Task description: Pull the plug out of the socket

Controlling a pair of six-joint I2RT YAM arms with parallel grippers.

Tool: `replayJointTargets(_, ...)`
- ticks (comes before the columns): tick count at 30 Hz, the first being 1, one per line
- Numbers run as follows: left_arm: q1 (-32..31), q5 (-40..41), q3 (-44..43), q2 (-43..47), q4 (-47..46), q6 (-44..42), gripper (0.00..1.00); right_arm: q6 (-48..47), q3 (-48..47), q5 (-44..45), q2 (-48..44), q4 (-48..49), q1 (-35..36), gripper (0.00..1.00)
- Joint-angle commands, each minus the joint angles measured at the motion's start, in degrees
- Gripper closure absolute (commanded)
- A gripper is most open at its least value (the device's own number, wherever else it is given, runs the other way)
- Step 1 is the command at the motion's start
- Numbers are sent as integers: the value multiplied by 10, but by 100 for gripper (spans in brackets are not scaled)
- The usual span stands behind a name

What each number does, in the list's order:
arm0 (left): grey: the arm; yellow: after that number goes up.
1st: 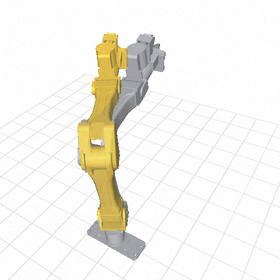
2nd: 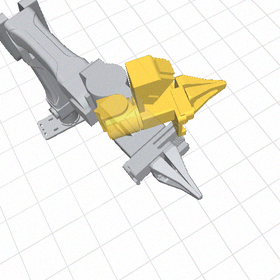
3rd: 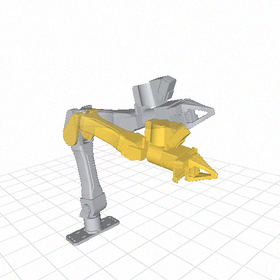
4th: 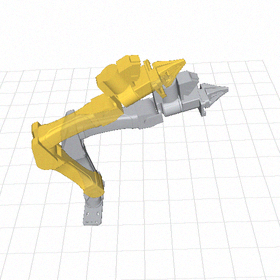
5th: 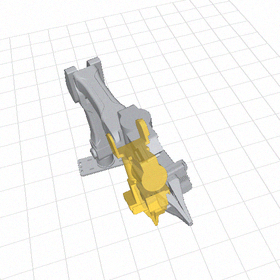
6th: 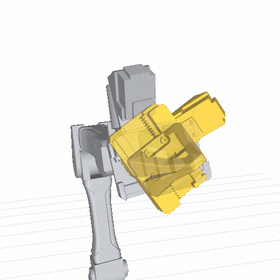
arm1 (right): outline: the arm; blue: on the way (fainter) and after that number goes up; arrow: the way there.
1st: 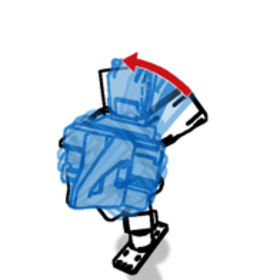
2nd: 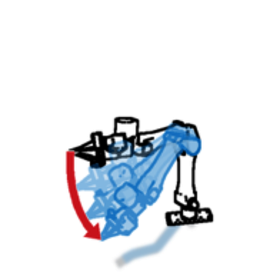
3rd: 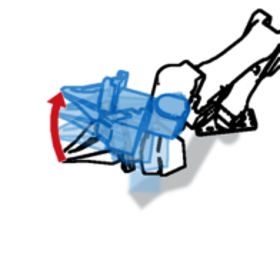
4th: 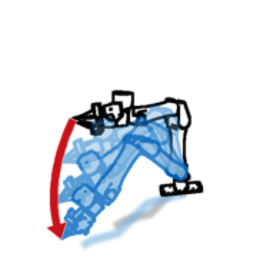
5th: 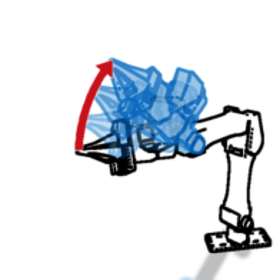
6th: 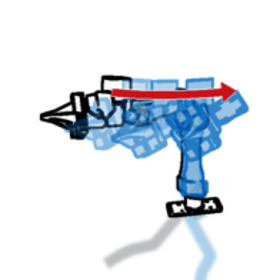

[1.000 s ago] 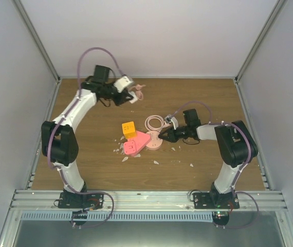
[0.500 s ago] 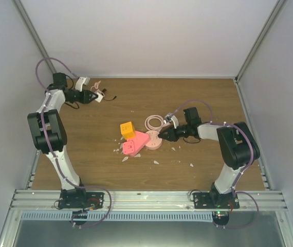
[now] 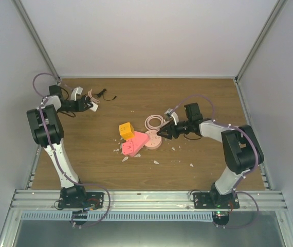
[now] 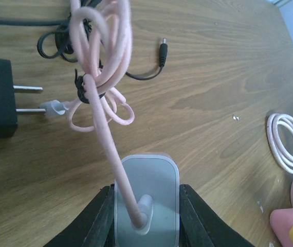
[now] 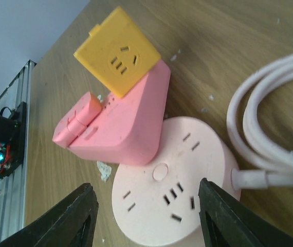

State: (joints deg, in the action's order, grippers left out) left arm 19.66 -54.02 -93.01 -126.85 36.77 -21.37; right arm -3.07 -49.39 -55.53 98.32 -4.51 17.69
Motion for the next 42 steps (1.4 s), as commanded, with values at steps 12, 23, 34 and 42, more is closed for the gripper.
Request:
replayJointTargets(12,14,-17,53,25,1,5,27,-218,-148,68,0,-130,41,18)
replayJointTargets(23,9,0,156,184,35,-42,12,-378,-201,151,28,-194,126,17)
replayJointTargets(34,-28,-63,263,307,36,-5,11,-498,-188,232,45,-193,204,13)
replayJointTargets(42,-55,-56,317,358,-2,37,9,-501,-177,305,64,-139,246,11)
